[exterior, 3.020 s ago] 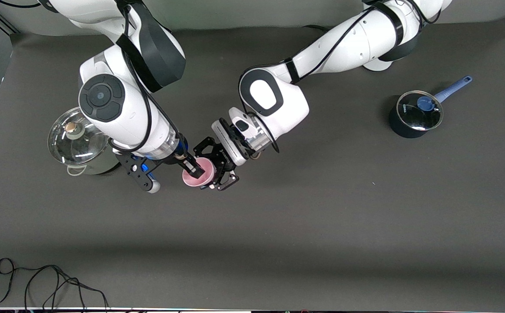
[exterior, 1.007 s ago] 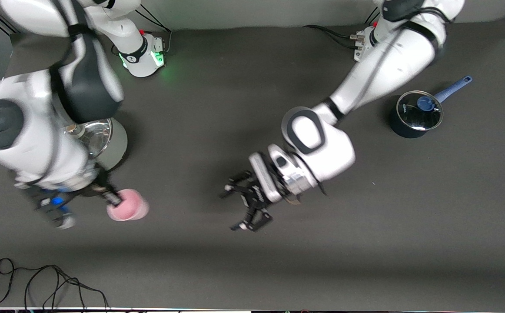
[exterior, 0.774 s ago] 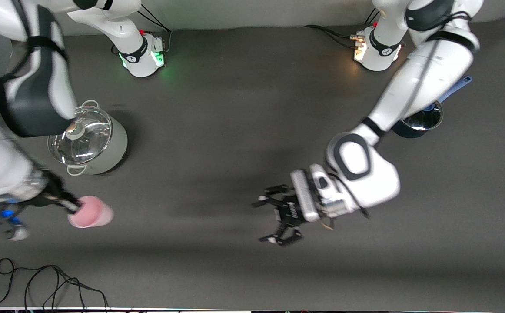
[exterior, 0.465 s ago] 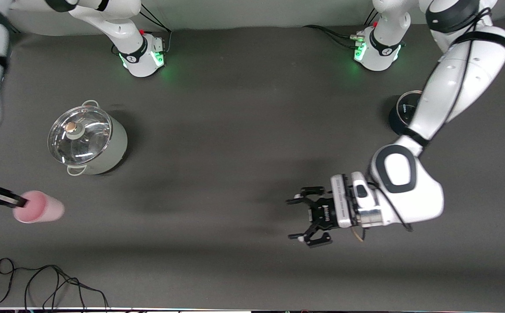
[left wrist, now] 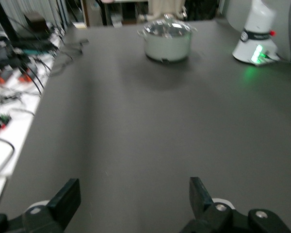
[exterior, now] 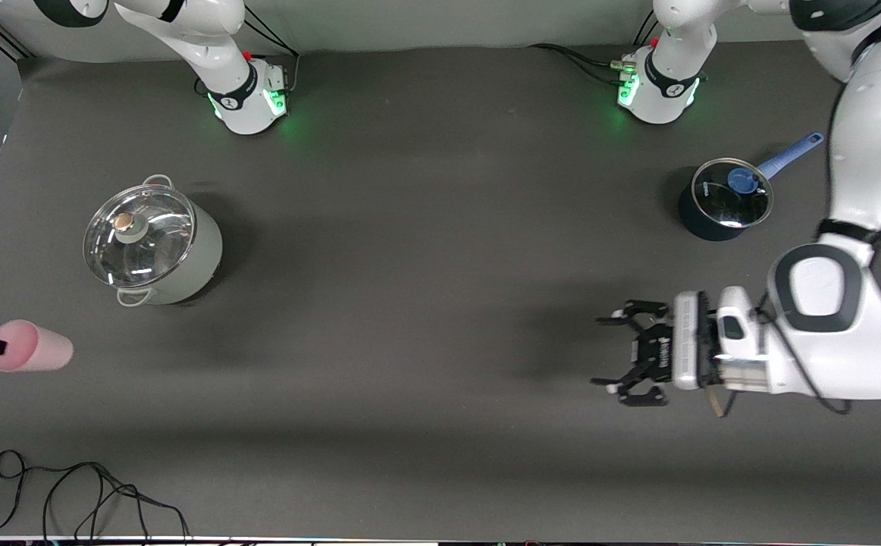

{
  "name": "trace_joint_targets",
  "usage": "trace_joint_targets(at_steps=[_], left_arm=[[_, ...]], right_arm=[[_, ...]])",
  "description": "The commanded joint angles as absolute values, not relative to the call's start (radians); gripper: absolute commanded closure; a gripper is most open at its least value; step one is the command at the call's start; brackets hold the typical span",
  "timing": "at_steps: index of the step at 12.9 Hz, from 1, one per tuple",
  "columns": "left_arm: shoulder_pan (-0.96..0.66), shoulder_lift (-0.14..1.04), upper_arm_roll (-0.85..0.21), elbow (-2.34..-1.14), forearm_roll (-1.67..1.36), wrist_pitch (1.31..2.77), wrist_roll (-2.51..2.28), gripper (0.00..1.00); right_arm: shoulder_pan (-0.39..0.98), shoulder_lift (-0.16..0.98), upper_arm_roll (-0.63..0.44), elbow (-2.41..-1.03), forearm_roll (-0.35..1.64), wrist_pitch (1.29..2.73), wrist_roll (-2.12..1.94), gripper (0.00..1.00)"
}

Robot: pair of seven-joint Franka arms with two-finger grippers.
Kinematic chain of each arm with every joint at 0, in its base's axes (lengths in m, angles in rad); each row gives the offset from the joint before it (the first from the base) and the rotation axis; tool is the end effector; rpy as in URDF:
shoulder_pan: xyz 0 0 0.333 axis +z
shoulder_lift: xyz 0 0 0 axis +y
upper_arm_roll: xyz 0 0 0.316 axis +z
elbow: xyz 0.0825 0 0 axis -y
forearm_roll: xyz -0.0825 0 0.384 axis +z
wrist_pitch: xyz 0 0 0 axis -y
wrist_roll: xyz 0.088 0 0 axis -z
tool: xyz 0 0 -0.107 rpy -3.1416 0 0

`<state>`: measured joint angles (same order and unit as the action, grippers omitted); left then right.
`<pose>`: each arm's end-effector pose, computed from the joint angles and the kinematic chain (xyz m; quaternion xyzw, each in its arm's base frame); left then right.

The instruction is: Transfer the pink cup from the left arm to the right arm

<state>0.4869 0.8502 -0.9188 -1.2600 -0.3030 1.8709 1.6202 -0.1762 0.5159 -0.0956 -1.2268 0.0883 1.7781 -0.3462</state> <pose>0.7164 -0.1357 0.4089 0.5730 -0.6862 0.2792 0.3505 0.6915 -0.1684 0.4802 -0.9990 -0.0355 -0.0239 0.0133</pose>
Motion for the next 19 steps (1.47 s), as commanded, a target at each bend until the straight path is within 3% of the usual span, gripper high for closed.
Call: trace_joint_targets(at_steps=[1,6,11,19], left_arm=[[0.544,0.753,-0.908,-1.302,-0.217,1.766,1.513,0.00],[0.587,0.524,-0.905,-1.302,0.044,1.498,1.295,0.00],[0.581,0.345,-0.907,-1.302,0.227,1.341,0.972,0.00],[0.594,0.341,-0.905,-1.296,0.261,1.313,0.274,0.00]], right_arm=[[-0.153,0.502,-0.089,-1.427,0.100,2.007,-0.388,1.00],[-0.141,0.583,-0.083,-1.482,0.100,2.102,-0.408,1.00],[-0.124,0.660,-0.081,-1.480,0.101,2.167,-0.425,1.00],[-0.167,0.709,-0.081,-1.483,0.189,2.218,-0.531,1.00]])
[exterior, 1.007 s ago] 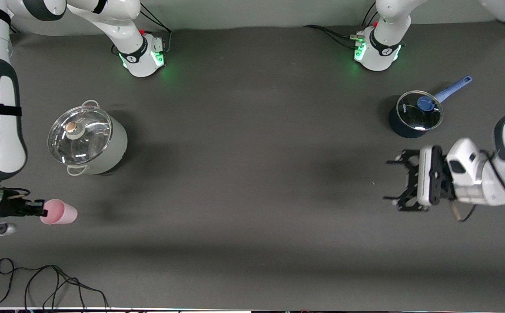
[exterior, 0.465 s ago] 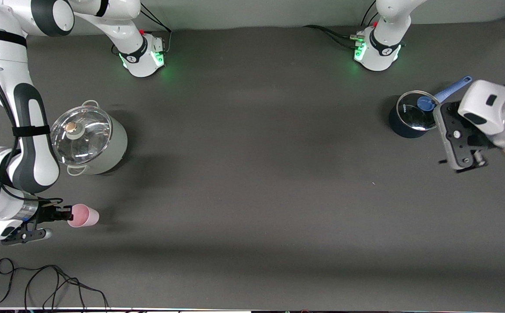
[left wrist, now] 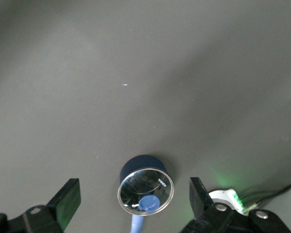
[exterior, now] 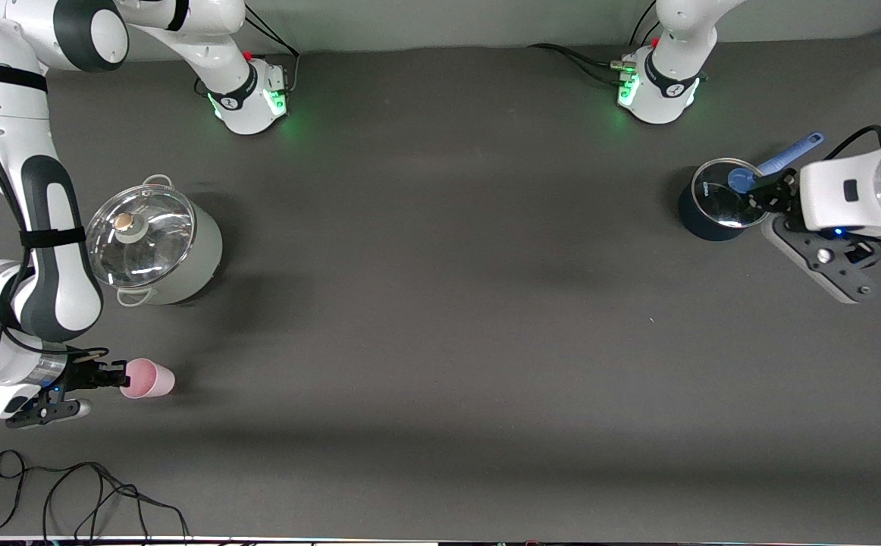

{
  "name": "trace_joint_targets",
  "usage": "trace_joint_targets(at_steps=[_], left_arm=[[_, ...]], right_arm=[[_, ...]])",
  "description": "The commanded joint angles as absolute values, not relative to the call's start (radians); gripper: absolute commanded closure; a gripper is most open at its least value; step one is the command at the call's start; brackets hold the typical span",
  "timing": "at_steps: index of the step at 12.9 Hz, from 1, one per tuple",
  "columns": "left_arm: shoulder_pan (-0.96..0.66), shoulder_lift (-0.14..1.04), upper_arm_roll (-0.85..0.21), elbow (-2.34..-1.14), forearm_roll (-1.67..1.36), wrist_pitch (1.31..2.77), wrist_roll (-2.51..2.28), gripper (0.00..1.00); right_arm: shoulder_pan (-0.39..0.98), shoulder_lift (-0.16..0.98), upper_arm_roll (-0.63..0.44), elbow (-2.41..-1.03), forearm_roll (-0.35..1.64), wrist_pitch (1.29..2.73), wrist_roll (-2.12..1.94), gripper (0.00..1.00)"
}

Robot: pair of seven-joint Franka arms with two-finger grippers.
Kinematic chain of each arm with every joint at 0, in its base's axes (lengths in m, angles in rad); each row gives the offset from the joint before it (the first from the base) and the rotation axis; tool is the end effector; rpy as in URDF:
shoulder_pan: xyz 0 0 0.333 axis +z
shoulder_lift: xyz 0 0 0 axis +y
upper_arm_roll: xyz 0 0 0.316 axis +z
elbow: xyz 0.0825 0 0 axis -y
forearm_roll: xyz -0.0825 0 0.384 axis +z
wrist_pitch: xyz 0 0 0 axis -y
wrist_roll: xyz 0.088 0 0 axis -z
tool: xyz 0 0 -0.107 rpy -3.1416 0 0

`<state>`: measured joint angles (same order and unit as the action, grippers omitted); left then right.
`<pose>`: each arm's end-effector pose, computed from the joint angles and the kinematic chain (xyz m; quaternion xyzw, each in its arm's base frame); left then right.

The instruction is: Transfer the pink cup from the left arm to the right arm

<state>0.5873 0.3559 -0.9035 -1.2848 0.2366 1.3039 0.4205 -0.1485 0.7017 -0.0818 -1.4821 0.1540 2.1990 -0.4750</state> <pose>0.5988 -0.0669 0.5899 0.9348 -0.3388 -0.1026 0.0282 0.7029 -0.1489 0.2633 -0.9955 -0.0873 -0.0212 0.0310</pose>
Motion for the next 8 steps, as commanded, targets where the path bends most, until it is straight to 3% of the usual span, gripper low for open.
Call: trace_joint_targets(at_steps=[1,4,5,7,8], left_arm=[[0.592,0.342,-0.905,-1.296,0.262,1.313,0.171,0.00],[0.583,0.351,-0.907,-1.295,0.369,1.316,0.057,0.00],[0.587,0.356,-0.907,-1.295,0.389,1.316,0.066,0.00],[0.594,0.357,-0.907,-1.284,0.385,1.310,0.067,0.00],[0.589,0.357,-0.907,-1.287,0.385,1.309,0.061,0.00]], right_arm=[[-0.167,0.710,-0.081,-1.483,0.189,2.218,-0.534,1.00],[-0.169,0.724,-0.081,-1.483,0.189,2.237,-0.534,1.00],[-0.169,0.724,-0.081,-1.483,0.189,2.237,-0.534,0.87],[-0.169,0.718,-0.081,-1.482,0.189,2.230,-0.532,0.34],[-0.169,0.715,-0.083,-1.482,0.189,2.229,-0.531,0.17]])
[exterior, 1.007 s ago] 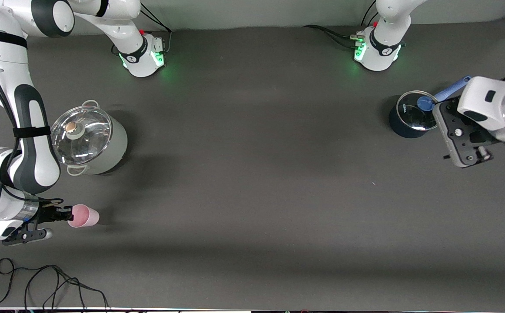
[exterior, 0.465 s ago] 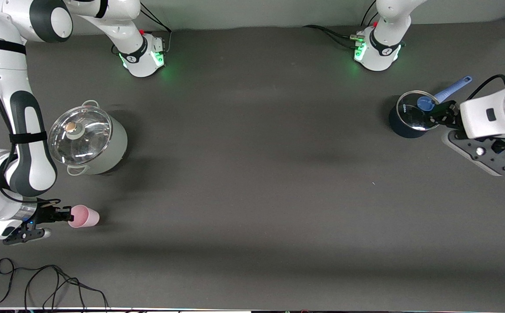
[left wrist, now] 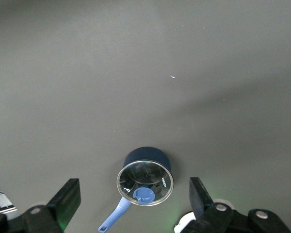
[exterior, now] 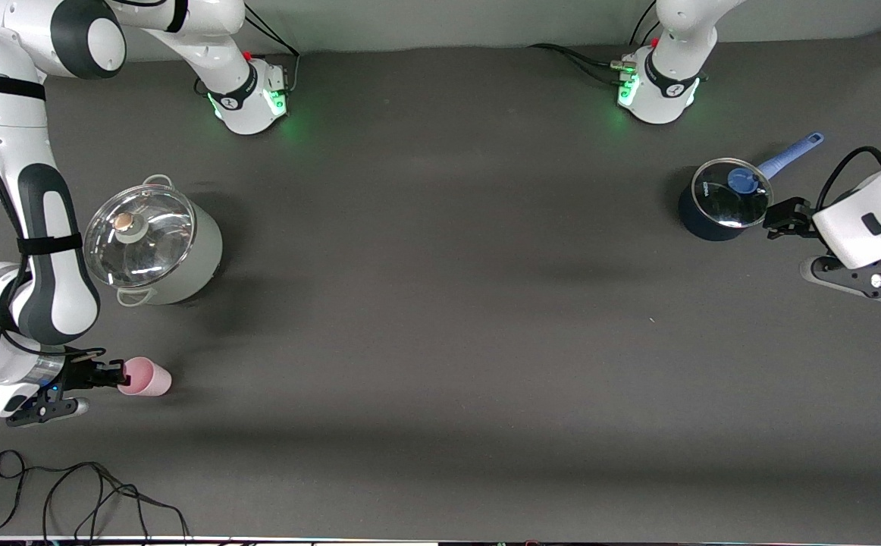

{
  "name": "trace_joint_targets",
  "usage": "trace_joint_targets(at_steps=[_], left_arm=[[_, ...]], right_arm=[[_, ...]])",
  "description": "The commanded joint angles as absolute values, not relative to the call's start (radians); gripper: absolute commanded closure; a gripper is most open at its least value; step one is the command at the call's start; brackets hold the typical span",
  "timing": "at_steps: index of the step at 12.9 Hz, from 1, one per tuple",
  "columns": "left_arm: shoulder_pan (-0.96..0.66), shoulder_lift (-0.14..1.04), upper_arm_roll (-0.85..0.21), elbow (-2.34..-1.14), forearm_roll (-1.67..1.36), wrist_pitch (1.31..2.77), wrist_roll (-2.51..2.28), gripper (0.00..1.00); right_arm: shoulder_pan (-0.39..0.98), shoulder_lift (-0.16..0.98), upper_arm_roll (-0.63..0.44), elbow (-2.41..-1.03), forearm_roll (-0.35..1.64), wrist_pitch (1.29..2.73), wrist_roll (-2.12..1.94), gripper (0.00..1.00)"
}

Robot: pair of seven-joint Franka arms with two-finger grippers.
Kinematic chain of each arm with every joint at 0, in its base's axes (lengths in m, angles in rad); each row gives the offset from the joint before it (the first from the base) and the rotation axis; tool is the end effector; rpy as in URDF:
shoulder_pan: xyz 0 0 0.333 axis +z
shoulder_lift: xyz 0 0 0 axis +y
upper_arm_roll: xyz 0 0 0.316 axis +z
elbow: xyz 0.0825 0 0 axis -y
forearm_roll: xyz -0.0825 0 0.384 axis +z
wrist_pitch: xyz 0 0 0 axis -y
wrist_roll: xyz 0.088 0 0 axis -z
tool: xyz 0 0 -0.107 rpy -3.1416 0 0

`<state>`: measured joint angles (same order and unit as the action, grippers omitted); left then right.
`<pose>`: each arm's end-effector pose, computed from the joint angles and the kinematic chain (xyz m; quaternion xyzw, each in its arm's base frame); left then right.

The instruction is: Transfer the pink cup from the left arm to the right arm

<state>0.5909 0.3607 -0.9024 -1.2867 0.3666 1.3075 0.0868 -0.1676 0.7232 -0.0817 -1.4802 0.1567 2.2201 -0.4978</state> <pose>0.6048 -0.0480 0.5873 -0.9795 0.1667 0.1010 0.0514 0.7009 -0.1628 0.2506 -0.9954 -0.0877 -0.0225 0.0298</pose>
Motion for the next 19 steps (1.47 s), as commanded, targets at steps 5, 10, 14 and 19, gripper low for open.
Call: trace_joint_targets(at_steps=[5,10,14,19], left_arm=[[0.577,0.357,-0.908,-1.295,0.365,1.313,0.046,0.00],[0.580,0.357,-0.908,-1.307,0.365,1.313,0.044,0.00],[0.574,0.356,-0.907,-1.310,0.364,1.295,-0.002,0.00],[0.440,0.373,-0.746,-1.263,0.365,1.198,0.018,0.00]], right_arm=[[-0.164,0.651,-0.092,-1.476,0.178,2.122,-0.529,0.01],[-0.150,0.511,-0.129,-1.473,0.154,1.926,-0.517,0.01],[-0.150,0.341,-0.143,-1.476,0.121,1.706,-0.488,0.00],[-0.146,0.177,-0.166,-1.503,0.120,1.618,-0.358,0.00]])
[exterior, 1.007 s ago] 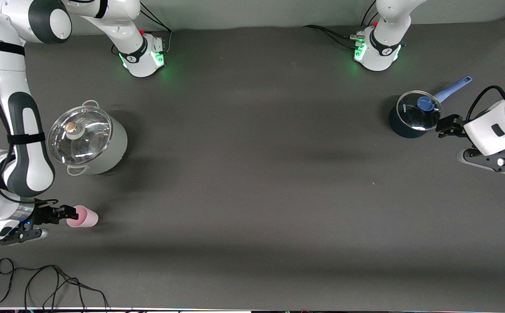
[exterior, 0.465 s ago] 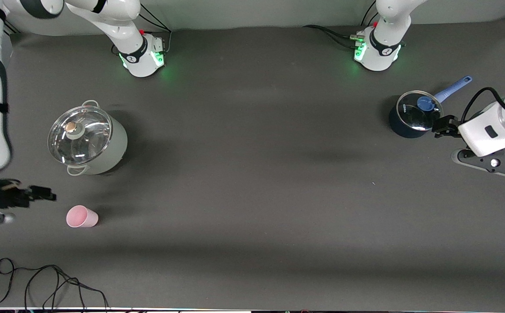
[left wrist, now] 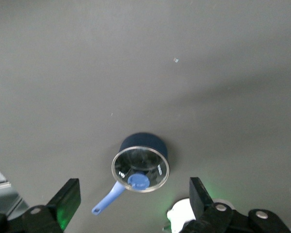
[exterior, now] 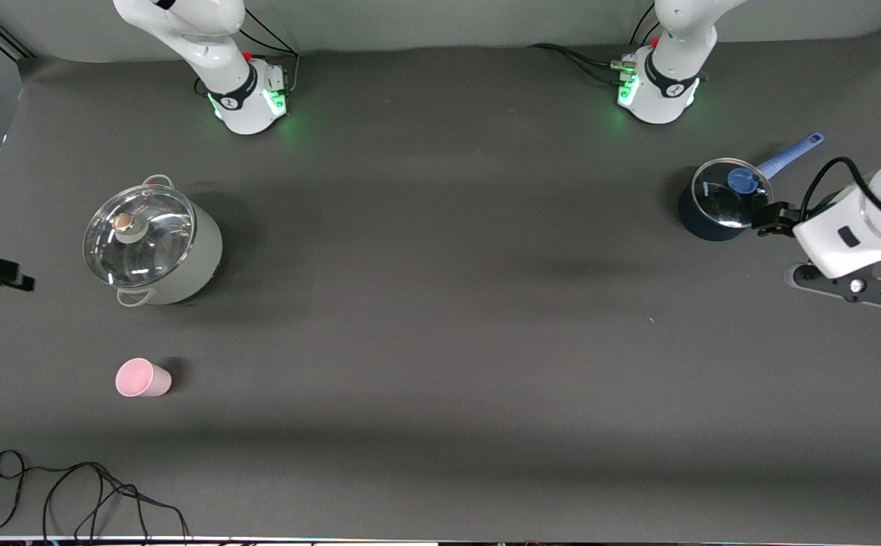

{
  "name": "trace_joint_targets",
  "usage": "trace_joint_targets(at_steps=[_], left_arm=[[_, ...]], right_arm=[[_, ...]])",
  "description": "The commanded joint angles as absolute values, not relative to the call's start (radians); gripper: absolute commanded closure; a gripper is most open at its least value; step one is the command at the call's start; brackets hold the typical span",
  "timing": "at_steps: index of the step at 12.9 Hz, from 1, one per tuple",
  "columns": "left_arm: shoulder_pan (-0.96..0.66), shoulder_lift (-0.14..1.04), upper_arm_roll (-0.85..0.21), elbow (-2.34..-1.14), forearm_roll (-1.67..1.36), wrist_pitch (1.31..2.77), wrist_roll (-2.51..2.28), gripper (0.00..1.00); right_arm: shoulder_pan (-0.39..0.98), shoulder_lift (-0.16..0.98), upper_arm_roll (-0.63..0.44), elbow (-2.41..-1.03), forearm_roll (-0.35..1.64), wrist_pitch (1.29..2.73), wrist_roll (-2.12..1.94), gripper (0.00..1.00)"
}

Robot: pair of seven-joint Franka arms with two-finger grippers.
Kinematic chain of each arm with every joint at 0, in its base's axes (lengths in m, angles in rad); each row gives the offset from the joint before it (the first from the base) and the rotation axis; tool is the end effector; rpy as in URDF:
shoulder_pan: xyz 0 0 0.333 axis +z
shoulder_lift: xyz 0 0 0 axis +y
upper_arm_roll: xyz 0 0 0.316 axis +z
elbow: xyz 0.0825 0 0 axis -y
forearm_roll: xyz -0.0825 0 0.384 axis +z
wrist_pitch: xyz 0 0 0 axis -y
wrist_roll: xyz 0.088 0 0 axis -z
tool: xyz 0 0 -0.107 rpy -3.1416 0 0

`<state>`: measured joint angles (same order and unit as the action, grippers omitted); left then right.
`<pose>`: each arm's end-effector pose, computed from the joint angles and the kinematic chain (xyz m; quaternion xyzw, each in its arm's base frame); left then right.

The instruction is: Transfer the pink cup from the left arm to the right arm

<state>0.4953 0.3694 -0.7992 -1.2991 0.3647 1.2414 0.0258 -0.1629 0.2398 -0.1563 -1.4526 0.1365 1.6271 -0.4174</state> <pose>0.6025 -0.0531 0.5609 -0.9765 0.1352 0.1527 0.0696 0.6026 -0.1734 0.5452 -0.9973 -0.0447 0.0113 0.0573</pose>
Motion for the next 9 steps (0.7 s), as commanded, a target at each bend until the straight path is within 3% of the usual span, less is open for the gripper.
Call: trace_joint_targets(at_steps=[1,5,9], left_arm=[[0.416,0.368,-0.724,-1.262,0.365,1.200,0.018,0.00],[0.197,0.357,-0.442,-1.243,0.361,1.197,0.029,0.00],[0.040,0.318,-0.189,-1.246,0.198,1.238,0.144,0.00]], right_arm=[[-0.143,0.138,-0.164,-1.534,0.120,1.624,-0.345,0.00],[-0.072,0.042,-0.164,-1.635,0.084,1.650,-0.249,0.00],[0.009,0.023,-0.157,-1.631,0.060,1.657,-0.104,0.00]])
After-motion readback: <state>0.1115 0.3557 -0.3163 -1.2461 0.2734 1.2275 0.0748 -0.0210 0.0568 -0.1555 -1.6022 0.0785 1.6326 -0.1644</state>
